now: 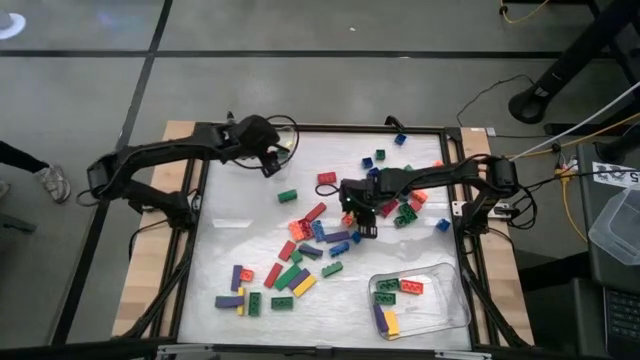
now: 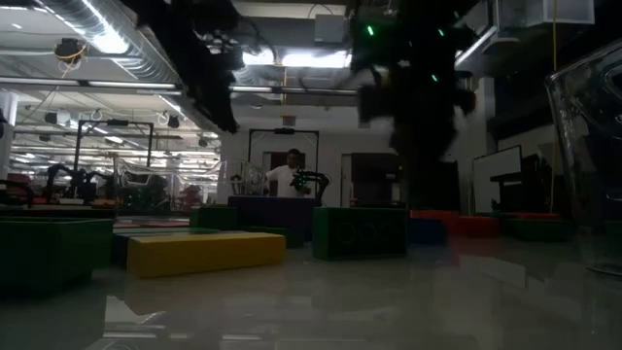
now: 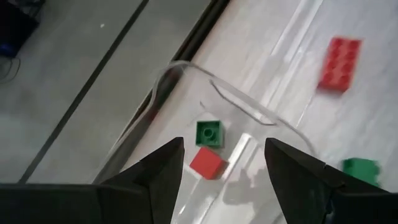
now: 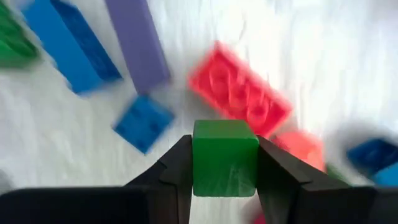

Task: Sort blocks by size
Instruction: Put the square green block into the top transparent bin, then put the square orange game piece into the top transparent bin

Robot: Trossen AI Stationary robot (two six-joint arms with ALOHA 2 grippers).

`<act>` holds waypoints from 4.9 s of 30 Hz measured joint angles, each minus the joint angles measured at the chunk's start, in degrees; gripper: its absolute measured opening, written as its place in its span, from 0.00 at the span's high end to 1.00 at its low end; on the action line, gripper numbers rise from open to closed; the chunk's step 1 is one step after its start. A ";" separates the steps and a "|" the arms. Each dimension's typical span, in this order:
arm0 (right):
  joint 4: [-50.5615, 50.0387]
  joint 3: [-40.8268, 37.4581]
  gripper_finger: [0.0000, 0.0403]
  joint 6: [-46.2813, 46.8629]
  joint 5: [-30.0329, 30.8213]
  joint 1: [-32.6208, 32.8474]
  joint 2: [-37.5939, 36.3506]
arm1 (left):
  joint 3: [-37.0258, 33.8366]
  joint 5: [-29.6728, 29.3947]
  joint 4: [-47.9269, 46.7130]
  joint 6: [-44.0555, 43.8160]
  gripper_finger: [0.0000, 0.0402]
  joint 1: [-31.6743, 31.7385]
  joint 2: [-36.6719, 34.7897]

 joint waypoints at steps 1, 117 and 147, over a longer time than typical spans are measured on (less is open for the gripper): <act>0.45 1.55 0.68 -1.17 0.14 -0.02 0.00 | 0.02 -0.02 -0.84 -0.41 0.47 -0.52 -1.11; -8.95 19.38 0.44 -0.54 -1.82 15.95 6.05 | -12.11 -6.54 -0.10 -10.45 0.69 -40.16 -1.15; -2.45 19.38 0.44 -1.07 -3.79 17.14 14.72 | -12.02 -17.35 4.14 -3.42 0.64 6.24 -1.81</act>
